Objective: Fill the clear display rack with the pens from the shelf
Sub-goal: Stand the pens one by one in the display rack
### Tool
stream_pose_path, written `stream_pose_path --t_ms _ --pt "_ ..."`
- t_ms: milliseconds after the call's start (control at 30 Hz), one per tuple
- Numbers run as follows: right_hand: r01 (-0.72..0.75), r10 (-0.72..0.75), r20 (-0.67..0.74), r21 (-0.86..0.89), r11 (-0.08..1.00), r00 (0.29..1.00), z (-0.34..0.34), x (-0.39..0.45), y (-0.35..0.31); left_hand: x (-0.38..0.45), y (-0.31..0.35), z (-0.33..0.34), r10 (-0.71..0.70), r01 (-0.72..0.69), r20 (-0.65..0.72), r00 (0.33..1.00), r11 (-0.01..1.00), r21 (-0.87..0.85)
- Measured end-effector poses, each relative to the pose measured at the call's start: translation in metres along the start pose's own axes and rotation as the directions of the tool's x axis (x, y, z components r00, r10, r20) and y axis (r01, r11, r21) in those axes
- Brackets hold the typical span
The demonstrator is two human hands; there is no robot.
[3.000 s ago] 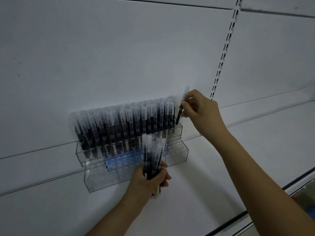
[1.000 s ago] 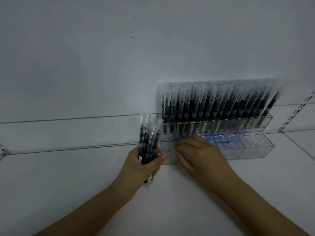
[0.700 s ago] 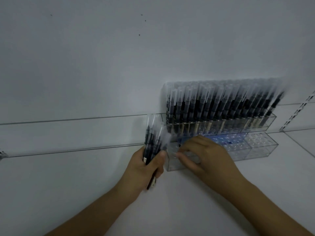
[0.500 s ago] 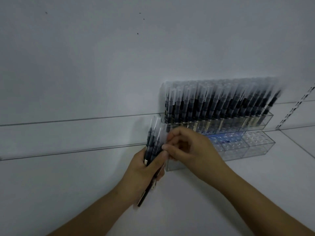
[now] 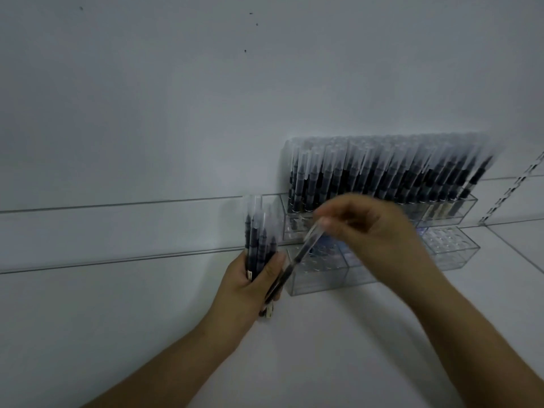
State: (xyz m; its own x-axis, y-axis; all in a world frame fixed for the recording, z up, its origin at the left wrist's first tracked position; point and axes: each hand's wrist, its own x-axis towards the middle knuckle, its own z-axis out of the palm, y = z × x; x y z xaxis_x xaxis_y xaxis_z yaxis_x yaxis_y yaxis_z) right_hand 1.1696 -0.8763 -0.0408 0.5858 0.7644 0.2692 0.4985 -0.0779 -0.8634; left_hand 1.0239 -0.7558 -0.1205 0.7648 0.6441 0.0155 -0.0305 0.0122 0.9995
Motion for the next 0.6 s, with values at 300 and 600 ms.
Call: stream_pose_path --t_ms 300,600 --pt "0.251 -0.326 -0.192 -0.333 0.909 0.926 -0.025 0.020 -0.019 0.003 0.000 -0.001 -0.013 0.013 -0.023 1.000 1.000 0.015" --pt "0.351 -0.405 -0.083 -0.362 0.863 0.910 -0.034 0.025 -0.029 0.003 0.003 0.000 -0.033 0.034 -0.041 0.999 0.999 0.008"
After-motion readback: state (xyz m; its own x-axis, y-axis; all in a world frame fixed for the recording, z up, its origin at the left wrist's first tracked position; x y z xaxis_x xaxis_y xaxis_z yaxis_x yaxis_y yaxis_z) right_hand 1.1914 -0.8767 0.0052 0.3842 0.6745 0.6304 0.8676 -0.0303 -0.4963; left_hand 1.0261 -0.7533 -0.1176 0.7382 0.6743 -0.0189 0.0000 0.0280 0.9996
